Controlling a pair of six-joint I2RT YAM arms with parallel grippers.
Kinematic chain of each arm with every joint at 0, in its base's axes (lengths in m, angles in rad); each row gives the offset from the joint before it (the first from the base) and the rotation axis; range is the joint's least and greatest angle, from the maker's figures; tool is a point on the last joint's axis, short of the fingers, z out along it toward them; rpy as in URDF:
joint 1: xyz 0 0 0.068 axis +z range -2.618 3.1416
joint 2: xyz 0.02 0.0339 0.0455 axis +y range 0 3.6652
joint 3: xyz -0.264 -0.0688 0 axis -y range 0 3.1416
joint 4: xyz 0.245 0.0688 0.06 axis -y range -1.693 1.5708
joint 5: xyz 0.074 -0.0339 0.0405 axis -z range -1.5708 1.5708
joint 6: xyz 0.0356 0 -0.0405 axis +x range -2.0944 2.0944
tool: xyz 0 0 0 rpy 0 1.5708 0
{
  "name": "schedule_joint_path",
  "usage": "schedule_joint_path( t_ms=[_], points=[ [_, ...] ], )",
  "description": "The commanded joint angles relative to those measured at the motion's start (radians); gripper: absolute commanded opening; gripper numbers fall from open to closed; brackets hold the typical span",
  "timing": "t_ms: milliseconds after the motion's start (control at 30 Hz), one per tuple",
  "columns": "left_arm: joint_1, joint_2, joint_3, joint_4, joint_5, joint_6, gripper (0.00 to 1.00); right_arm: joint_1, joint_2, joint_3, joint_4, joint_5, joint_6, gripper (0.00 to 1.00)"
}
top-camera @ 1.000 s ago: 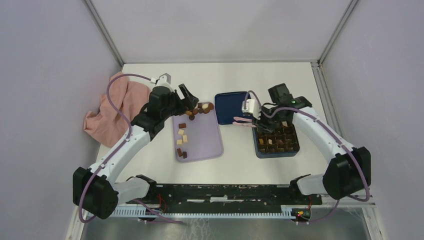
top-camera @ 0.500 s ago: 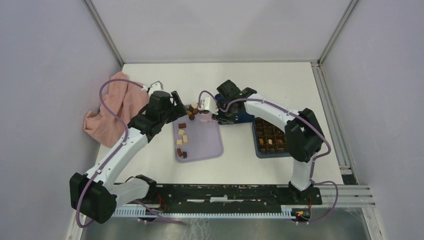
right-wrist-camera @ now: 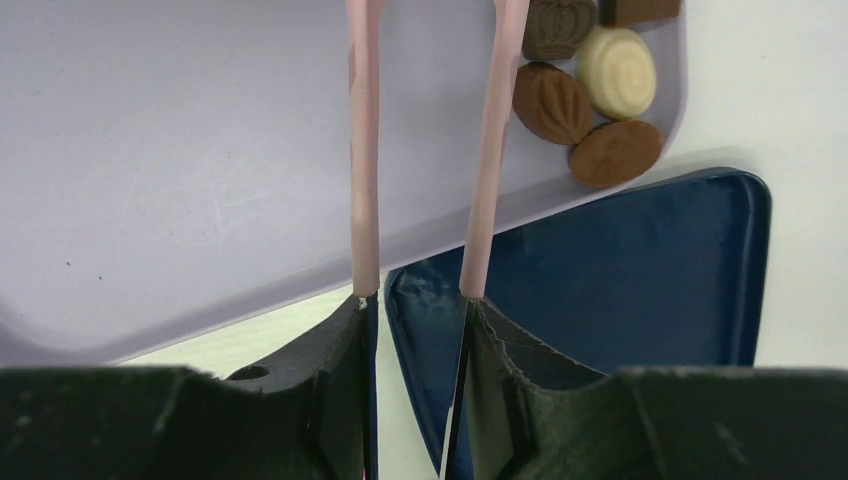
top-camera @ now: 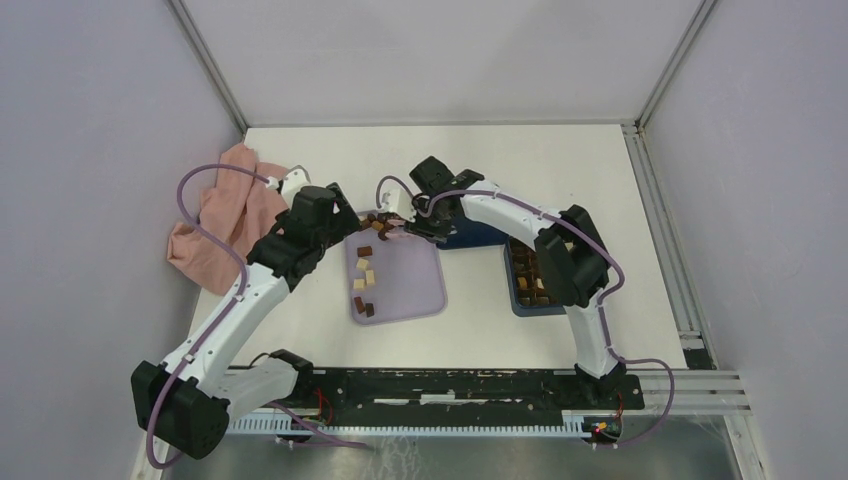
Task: Pack the chocolate
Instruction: Pick up the fake chocolate from the plate.
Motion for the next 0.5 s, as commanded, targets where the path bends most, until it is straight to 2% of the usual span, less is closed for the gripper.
schedule_joint_path(
  t_ms=[0,467],
  points=[
    [-0.003,-0.019,0.015,-0.006,-0.061,-0.040,0.94,0.015,0.011,0.036,-0.009,0.017,0.033,0.40],
    [-0.003,-0.049,0.001,-0.029,-0.064,-0.048,0.94,0.030,0.071,0.064,-0.010,0.049,0.051,0.42]
  ],
)
